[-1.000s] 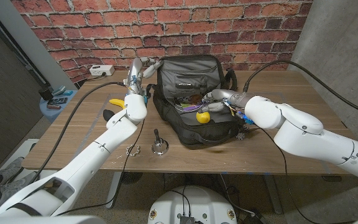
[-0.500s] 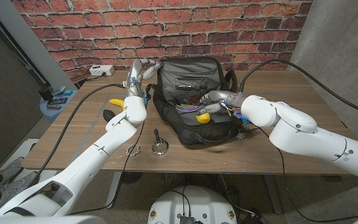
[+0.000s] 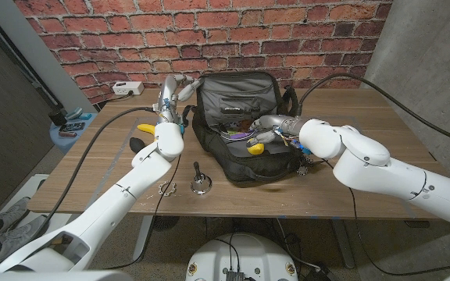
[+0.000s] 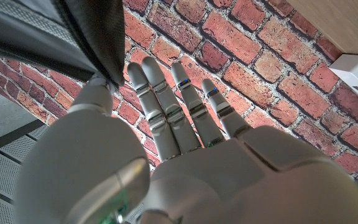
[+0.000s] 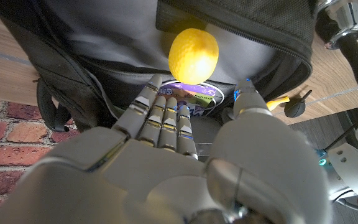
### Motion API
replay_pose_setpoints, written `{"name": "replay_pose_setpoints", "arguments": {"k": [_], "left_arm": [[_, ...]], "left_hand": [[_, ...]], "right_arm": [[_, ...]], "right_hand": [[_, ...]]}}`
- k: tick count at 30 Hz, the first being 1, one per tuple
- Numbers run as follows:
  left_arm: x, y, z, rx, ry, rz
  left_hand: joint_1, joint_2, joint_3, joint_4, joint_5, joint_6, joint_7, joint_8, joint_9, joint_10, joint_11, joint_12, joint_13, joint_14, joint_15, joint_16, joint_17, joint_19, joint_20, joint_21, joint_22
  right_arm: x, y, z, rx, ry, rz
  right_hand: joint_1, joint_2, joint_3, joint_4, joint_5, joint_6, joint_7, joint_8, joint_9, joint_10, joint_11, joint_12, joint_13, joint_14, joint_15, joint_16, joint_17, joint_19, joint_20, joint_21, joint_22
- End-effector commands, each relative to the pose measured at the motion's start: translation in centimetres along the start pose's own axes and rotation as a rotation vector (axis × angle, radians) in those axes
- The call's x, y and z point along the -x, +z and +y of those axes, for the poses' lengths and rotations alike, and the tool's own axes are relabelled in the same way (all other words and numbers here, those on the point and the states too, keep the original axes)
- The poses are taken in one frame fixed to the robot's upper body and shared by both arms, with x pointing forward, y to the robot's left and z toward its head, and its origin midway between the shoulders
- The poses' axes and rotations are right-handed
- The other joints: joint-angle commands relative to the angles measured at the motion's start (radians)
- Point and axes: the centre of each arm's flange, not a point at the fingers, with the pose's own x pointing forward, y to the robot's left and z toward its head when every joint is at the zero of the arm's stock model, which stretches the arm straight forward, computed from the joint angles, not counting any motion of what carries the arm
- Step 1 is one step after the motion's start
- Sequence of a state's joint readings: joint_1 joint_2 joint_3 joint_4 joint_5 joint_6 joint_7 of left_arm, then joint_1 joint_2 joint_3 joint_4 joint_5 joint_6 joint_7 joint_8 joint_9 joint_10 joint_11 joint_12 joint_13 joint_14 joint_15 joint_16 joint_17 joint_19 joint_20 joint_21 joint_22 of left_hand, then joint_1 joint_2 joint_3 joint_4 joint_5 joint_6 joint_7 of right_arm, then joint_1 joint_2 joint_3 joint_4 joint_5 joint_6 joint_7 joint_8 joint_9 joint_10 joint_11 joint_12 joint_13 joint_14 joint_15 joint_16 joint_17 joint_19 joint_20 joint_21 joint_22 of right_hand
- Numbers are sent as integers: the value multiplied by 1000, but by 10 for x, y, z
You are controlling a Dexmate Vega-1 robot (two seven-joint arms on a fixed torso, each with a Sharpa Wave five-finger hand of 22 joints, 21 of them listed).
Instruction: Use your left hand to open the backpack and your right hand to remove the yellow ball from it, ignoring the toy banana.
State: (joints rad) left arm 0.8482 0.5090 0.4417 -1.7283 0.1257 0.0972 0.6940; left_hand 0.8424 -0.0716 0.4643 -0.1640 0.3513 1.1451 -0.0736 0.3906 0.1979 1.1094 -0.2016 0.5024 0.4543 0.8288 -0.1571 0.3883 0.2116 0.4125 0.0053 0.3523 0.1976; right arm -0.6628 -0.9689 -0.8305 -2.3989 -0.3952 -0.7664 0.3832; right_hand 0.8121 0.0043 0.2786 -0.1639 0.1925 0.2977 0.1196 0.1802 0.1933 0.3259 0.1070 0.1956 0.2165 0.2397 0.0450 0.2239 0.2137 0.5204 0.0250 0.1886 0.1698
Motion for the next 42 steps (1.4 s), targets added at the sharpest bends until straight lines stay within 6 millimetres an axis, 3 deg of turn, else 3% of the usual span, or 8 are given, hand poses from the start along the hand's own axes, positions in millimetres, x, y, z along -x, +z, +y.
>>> {"name": "replay_pose_setpoints", "arguments": {"k": [1, 20, 42], "left_arm": [[2, -1, 3, -2, 11, 6], [-3, -7, 3, -4, 22, 15], [-8, -13, 5, -1, 12, 11]], "left_hand": [[119, 112, -2, -1, 7, 5, 5, 0, 2, 7, -1, -3, 5, 1, 1, -1, 2, -2, -2, 6, 1], [118, 114, -3, 0, 8, 7, 3, -4, 2, 8, 1, -10, 12, 0, 4, -2, 3, -4, -1, 7, 1], [119, 114, -4, 0, 10, 6, 3, -9, 3, 10, -1, -16, 21, -2, 4, -2, 4, -5, 0, 8, 1]], "right_arm": [[-8, -2, 4, 49, 8, 22], [-22, 1, 6, 103, -4, 42], [-29, 1, 19, 146, 38, 72]], "right_hand": [[9, -1, -5, -2, 5, -2, -5, 6, 2, 0, 0, 5, 6, -1, -1, -3, 3, -4, 0, 0, 5], [11, -3, -11, 6, 11, 25, -10, 22, 4, 31, -1, 24, 17, 13, -4, 5, 8, 3, 5, 6, 5], [11, -15, -20, 8, 15, 27, -9, 24, 5, 31, -4, 29, 27, 10, -3, 4, 10, -1, 9, 6, 5]]}}
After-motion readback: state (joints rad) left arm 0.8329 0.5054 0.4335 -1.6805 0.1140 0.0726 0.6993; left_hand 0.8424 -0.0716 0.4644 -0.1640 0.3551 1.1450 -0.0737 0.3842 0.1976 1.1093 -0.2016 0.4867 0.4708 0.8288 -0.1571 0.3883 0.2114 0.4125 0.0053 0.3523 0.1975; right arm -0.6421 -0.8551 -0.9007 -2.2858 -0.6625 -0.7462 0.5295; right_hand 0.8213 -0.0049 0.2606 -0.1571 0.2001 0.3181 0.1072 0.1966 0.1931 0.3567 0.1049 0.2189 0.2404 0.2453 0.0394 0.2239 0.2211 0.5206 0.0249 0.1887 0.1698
